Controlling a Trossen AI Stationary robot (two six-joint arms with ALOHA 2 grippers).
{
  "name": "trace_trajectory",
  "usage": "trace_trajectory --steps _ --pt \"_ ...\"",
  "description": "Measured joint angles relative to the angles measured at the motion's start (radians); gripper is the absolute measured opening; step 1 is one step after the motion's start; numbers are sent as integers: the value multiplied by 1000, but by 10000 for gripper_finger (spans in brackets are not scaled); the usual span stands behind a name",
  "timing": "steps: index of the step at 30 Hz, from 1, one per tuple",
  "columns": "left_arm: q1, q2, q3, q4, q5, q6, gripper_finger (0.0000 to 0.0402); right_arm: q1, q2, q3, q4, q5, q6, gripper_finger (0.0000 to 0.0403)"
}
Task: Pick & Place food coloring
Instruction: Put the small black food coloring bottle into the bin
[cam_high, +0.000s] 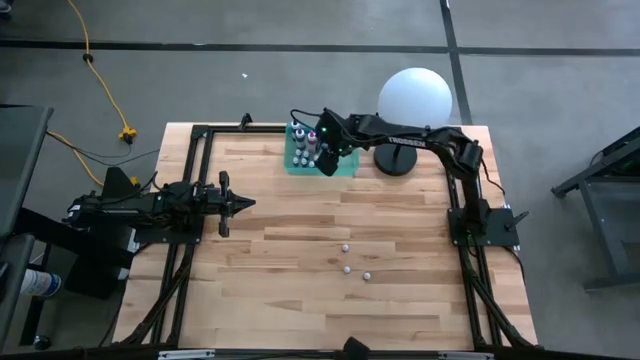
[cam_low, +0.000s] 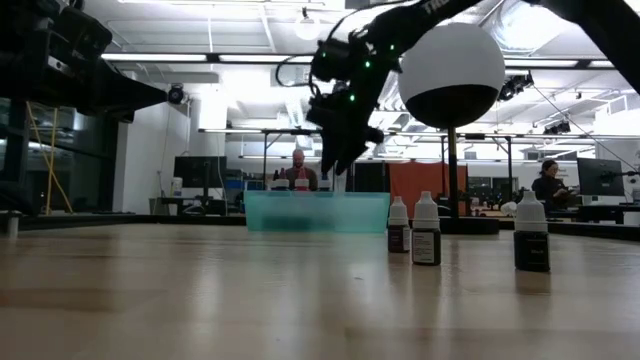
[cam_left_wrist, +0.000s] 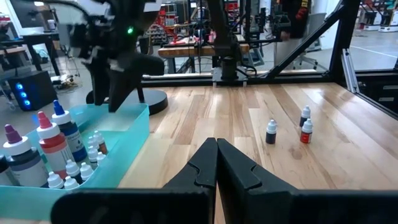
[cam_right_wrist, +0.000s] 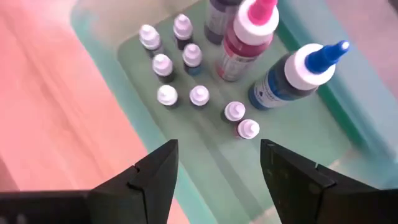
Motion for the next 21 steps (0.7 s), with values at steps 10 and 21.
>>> trace_trajectory --steps 10,21 --pt "0 0 0 0 0 0 0 104 -139 0 -29 8 -126 216" --pt "0 0 0 0 1 0 0 262 -235 0 -166 -88 -293 216"
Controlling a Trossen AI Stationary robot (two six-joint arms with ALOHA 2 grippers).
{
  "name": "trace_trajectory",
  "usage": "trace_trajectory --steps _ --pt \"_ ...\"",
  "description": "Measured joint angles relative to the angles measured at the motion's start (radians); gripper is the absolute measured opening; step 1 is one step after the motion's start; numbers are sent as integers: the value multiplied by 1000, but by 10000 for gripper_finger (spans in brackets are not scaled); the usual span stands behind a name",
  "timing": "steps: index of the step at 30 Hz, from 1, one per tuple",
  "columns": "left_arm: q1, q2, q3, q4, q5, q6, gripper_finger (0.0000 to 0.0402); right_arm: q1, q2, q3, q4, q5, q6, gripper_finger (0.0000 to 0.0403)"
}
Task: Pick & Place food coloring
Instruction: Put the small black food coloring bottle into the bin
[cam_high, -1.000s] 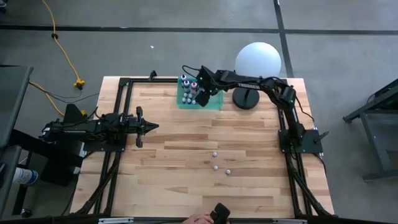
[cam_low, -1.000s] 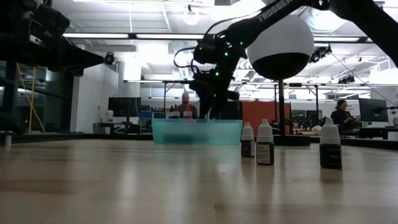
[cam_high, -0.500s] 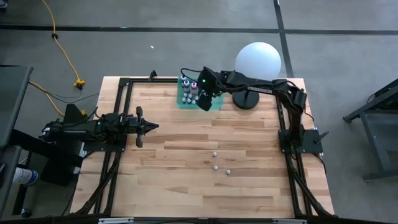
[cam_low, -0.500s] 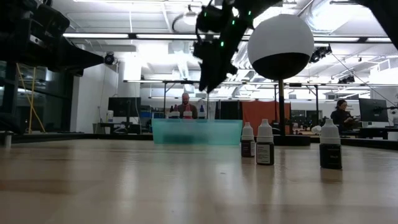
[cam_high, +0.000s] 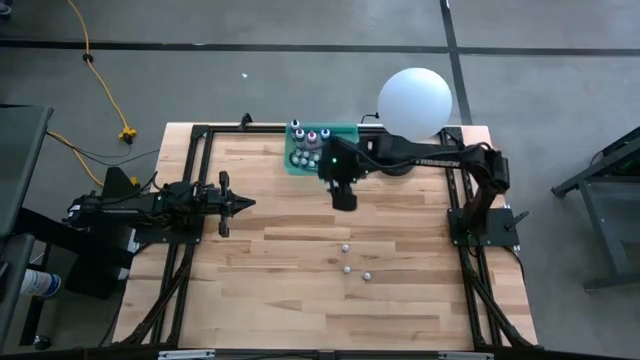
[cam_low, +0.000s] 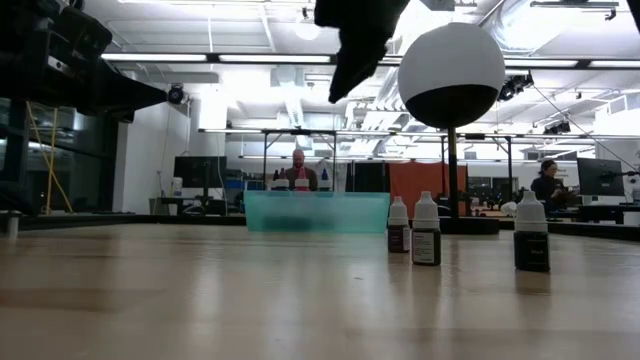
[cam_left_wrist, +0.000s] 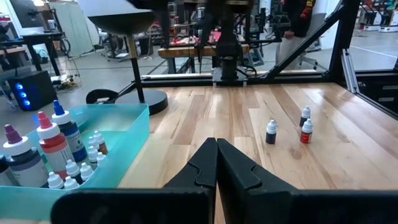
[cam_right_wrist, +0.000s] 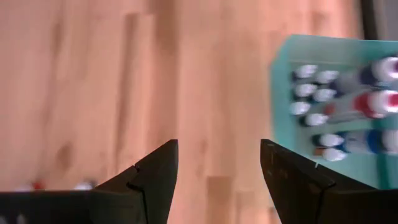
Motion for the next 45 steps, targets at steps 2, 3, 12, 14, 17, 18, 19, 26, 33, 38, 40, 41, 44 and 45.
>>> trace_trajectory --steps 2,3,12,14,17,18,19,26,33,38,40,41,44,45 --pt "0 0 0 0 0 0 0 23 -10 0 -37 -15 -18 216" --pt "0 0 0 0 0 0 0 35 -19 0 -57 -14 -25 216" --pt "0 0 0 0 0 0 0 143 -204 -261 34 28 -28 216" --pt "0 0 0 0 0 0 0 176 -262 -359 89 37 5 216" --pt "0 0 0 0 0 0 0 238 -343 -500 159 75 77 216" --pt "0 0 0 0 0 0 0 260 -364 -545 185 89 109 216" --pt "0 0 0 0 0 0 0 284 -384 -587 209 101 142 216" --pt "0 0 0 0 1 0 0 399 -451 -870 500 108 272 216" --pt "0 0 0 0 1 0 0 416 -416 -1065 849 101 260 216" --pt "0 0 0 0 0 0 0 416 -379 -1135 1018 88 210 216" --pt "0 0 0 0 0 0 0 416 -371 -1154 1057 78 208 216" --pt "0 0 0 0 0 0 0 416 -365 -1161 1073 73 207 216" --pt "0 0 0 0 0 0 0 416 -342 -1174 1096 49 205 216" --pt "0 0 0 0 0 0 0 416 -332 -1174 1105 45 198 216"
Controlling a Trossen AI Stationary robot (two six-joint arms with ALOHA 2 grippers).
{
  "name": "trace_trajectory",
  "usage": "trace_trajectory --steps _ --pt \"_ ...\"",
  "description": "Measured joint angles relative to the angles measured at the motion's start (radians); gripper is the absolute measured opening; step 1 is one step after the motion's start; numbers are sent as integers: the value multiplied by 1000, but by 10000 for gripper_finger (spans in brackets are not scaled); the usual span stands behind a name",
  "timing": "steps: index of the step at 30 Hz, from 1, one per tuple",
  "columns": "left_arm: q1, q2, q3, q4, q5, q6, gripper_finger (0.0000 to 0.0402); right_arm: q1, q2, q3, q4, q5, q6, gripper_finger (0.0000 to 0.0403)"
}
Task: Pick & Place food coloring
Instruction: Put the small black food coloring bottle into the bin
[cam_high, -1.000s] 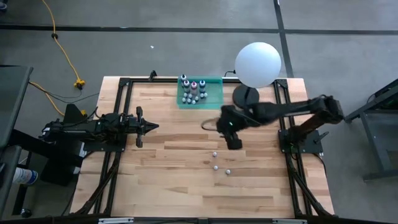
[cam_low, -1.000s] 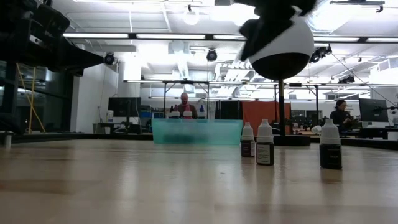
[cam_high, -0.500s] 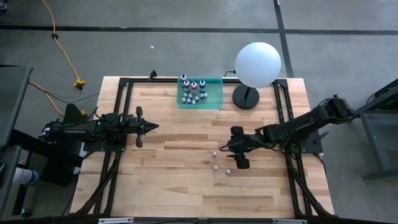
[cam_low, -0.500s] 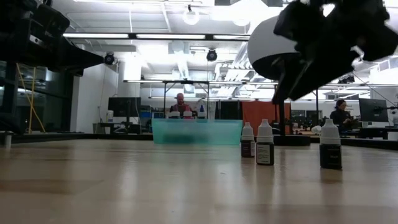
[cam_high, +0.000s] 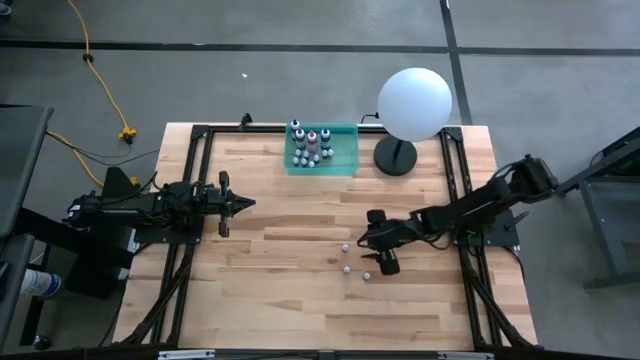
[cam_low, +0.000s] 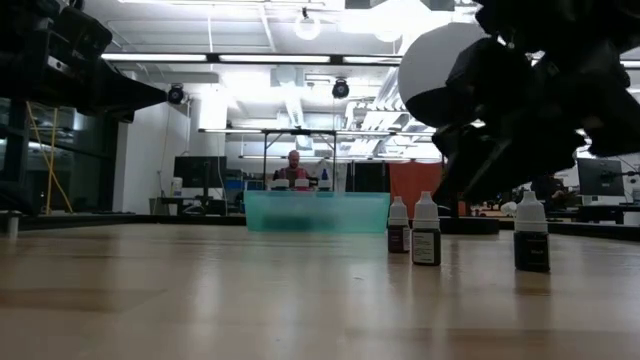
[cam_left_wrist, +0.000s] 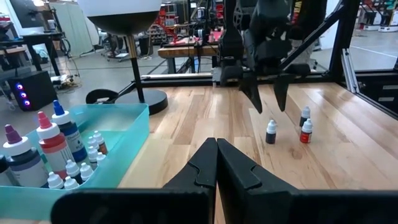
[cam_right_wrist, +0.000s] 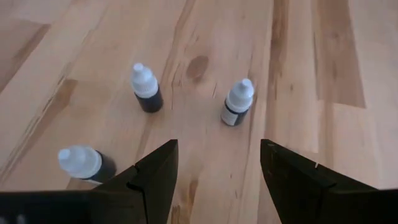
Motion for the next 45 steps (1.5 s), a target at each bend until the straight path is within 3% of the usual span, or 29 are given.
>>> trace_trajectory --steps 17,45 --pt "0 0 0 -1 1 0 0 -60 124 2 197 -72 -41 216" --pt "0 0 0 -1 0 0 0 -99 224 45 283 -105 -67 216"
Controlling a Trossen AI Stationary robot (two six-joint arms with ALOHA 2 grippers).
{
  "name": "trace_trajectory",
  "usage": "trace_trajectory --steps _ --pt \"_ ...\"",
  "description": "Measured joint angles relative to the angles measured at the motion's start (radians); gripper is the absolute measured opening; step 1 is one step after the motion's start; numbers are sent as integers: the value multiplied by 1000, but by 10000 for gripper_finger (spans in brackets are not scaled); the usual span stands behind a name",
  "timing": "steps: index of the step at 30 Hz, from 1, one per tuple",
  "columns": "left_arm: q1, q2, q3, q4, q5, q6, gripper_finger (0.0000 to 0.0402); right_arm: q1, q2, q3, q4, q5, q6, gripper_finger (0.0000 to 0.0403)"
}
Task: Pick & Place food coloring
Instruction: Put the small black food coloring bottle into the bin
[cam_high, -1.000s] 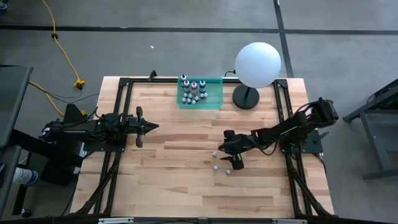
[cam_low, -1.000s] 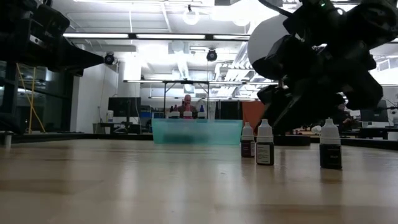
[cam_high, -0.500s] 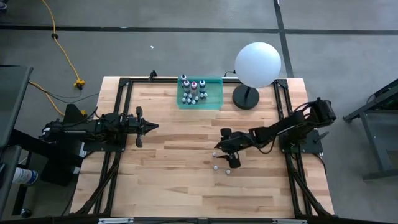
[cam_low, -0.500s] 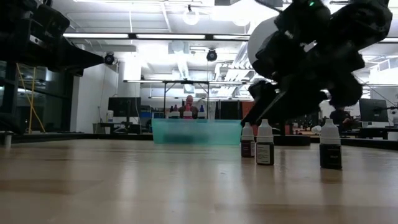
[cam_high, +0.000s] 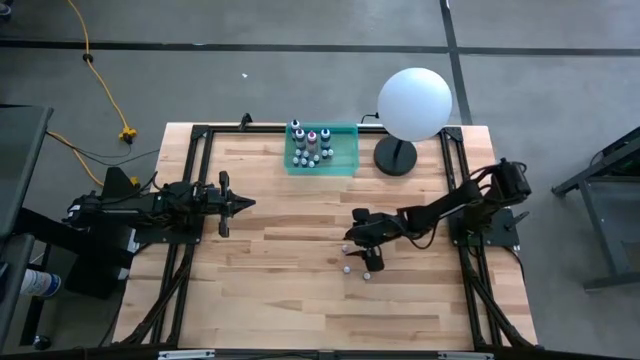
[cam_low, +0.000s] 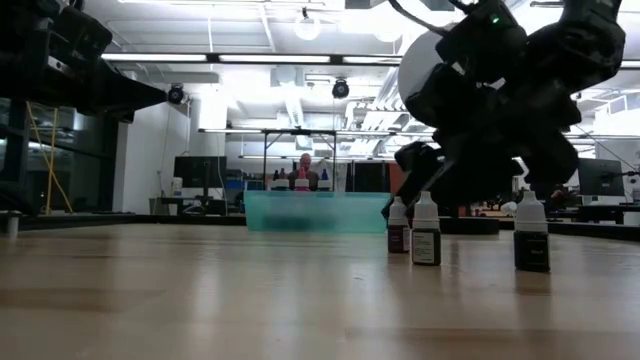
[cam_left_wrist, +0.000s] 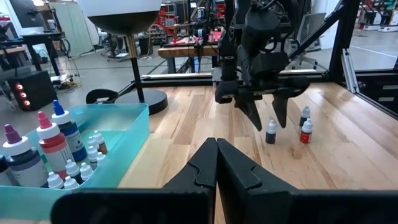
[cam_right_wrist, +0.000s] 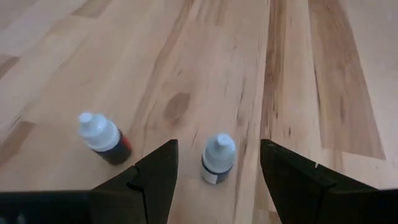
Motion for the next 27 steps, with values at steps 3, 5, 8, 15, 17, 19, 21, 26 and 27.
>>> trace_trajectory --steps 3,5,8,15,17,19,21,26,27 --pt "0 0 0 0 0 0 0 -1 28 0 17 -6 0 216" --pt "0 0 0 0 0 0 0 -1 33 -1 25 -6 0 216" --pt "0 0 0 0 0 0 0 -1 33 0 47 -3 0 216" --pt "0 0 0 0 -1 0 0 -7 33 0 40 -15 0 206" --pt "0 0 0 0 -1 0 0 -7 33 0 40 -17 0 195" --pt "0 0 0 0 -1 0 0 -7 33 0 40 -18 0 182" --pt "0 0 0 0 -1 0 0 -7 33 0 40 -24 0 168" --pt "0 0 0 0 -1 0 0 -7 33 0 40 -25 0 132" --pt "0 0 0 0 -1 0 0 -7 33 0 40 -25 0 126"
